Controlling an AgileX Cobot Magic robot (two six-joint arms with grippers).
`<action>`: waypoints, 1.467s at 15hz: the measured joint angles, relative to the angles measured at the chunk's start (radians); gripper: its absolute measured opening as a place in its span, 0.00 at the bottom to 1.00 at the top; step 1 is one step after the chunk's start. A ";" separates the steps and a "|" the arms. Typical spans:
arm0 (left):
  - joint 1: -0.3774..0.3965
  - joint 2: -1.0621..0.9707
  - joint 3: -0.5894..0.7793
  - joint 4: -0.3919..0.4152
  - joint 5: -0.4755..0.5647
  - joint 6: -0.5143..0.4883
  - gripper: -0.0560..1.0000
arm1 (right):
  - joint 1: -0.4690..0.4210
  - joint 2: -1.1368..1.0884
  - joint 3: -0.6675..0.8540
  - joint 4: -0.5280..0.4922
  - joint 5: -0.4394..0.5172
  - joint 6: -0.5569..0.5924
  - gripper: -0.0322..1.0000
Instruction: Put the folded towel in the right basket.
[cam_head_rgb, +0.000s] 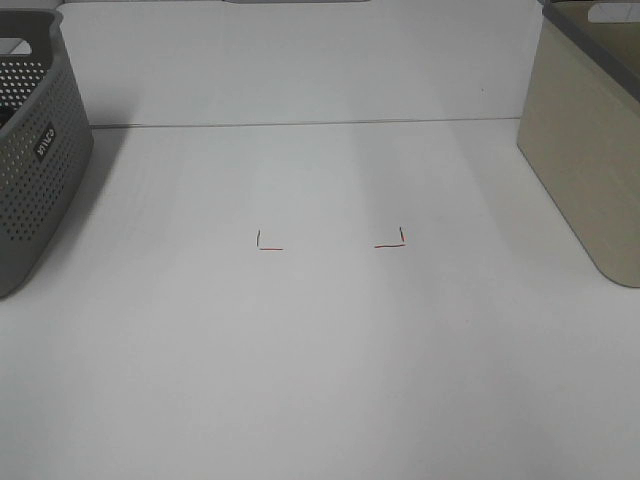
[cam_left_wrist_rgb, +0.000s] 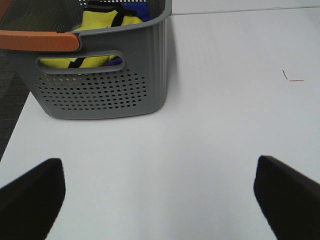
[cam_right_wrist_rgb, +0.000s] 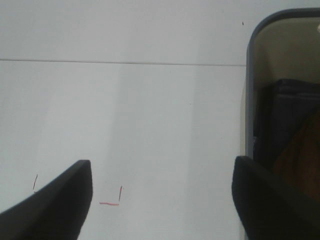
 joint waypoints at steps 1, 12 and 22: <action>0.000 0.000 0.000 0.000 0.000 0.000 0.98 | 0.000 -0.039 0.059 -0.007 0.000 0.003 0.74; 0.000 0.000 0.000 0.000 0.000 0.000 0.98 | 0.000 -0.708 1.198 -0.069 -0.003 0.004 0.74; 0.000 0.000 0.000 0.000 0.000 0.000 0.98 | 0.000 -1.493 1.591 -0.086 -0.039 0.006 0.74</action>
